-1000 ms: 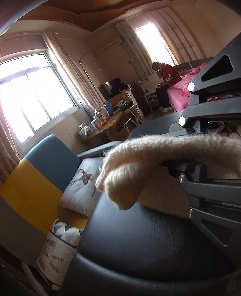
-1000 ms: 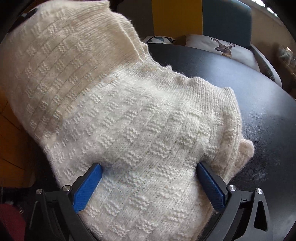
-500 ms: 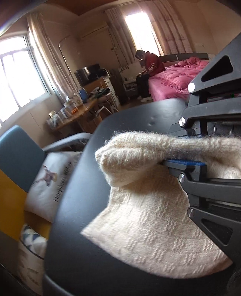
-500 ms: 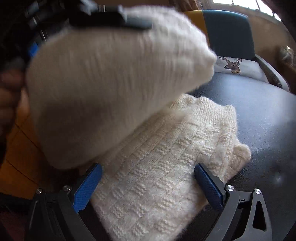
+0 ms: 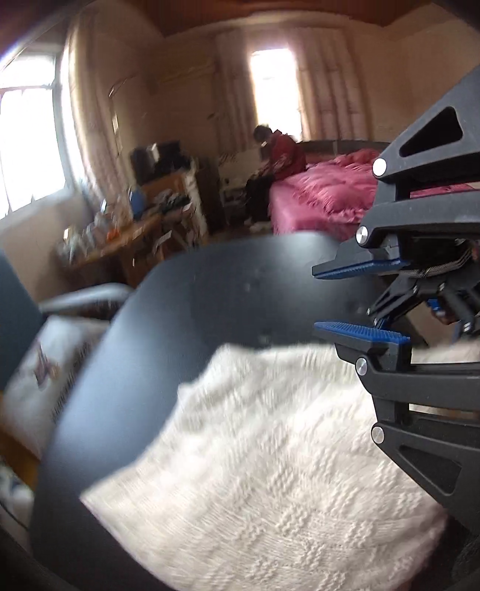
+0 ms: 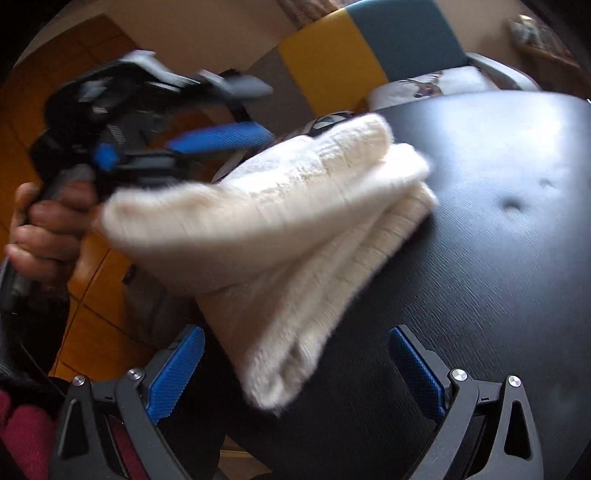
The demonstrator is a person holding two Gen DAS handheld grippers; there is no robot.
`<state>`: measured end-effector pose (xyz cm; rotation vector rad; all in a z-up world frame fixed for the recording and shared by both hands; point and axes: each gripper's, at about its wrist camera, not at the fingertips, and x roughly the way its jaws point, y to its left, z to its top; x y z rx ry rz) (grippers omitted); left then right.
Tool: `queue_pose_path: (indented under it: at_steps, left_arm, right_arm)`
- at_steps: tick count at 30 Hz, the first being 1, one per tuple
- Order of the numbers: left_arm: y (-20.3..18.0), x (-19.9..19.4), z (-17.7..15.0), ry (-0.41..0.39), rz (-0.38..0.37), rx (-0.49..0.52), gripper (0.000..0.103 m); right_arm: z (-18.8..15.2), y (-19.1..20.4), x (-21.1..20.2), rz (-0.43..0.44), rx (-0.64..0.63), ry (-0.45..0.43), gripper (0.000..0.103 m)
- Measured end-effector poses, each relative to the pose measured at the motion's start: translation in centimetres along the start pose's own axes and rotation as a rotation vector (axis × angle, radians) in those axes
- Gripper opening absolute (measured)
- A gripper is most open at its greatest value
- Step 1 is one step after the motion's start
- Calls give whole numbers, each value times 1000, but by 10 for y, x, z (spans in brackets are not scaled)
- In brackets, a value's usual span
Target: Fold clothes
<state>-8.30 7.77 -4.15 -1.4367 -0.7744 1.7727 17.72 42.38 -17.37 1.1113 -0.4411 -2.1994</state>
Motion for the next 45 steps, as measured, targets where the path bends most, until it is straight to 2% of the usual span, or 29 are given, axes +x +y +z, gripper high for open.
queue_pose_path:
  at_steps: [2,5,8,10,11,13,15,17,19,24,26,29,31,34,36,39,41,43,45]
  left_arm:
    - [-10,-30,-2,-50,-53,50,22]
    - [1,-77,-1,-178,60,112,22]
    - [38,-108,-5,-269,290,138,22]
    - [65,-116,-11,-292,375,114,22]
    - [78,-119,-16,-296,388,101,22]
    - [98,-120,-25,-310,360,82,22]
    - [103,-118,-29,-326,344,105,22]
    - [102,-113,-28,-337,344,158,22]
    - [101,-103,-24,-323,307,216,22]
    - [98,-46,-33,-156,296,324,22]
    - [94,-37,-42,-129,273,360,22]
    - [86,-35,-46,-122,262,382,22]
    - [80,-36,-47,-136,281,403,21]
    - [67,-40,-51,-166,254,442,21]
    - [56,-41,-56,-177,238,483,21]
    - [46,-31,-64,-148,217,538,21]
    - [43,-23,-69,-129,205,560,21]
    - [44,-17,-73,-118,181,572,21]
    - [44,-11,-77,-101,140,588,22]
  right_arm:
    - [-10,-5,-12,-8,22,-7,101]
    - [-16,-3,-30,-21,46,-24,101]
    - [-7,13,-53,29,12,-72,101]
    - [8,34,-61,72,-66,-74,101]
    - [17,43,-62,94,-102,-62,101]
    - [39,55,-40,128,-155,15,101]
    - [58,64,-20,161,-198,87,101]
    - [49,54,-14,178,-162,115,101]
    - [40,43,-7,194,-127,143,101]
    - [17,18,9,236,-37,213,100]
    - [9,7,13,251,7,234,98]
    - [8,-16,-20,262,163,182,98]
    - [18,-24,-41,252,188,119,98]
    - [34,-36,-73,206,225,-12,98]
    - [49,-47,-75,179,251,-84,98]
    - [81,-63,-48,160,292,-86,97]
    - [91,-70,-29,120,310,-74,89]
    - [102,-64,-6,93,305,-52,53]
    - [118,-50,22,22,287,-1,44]
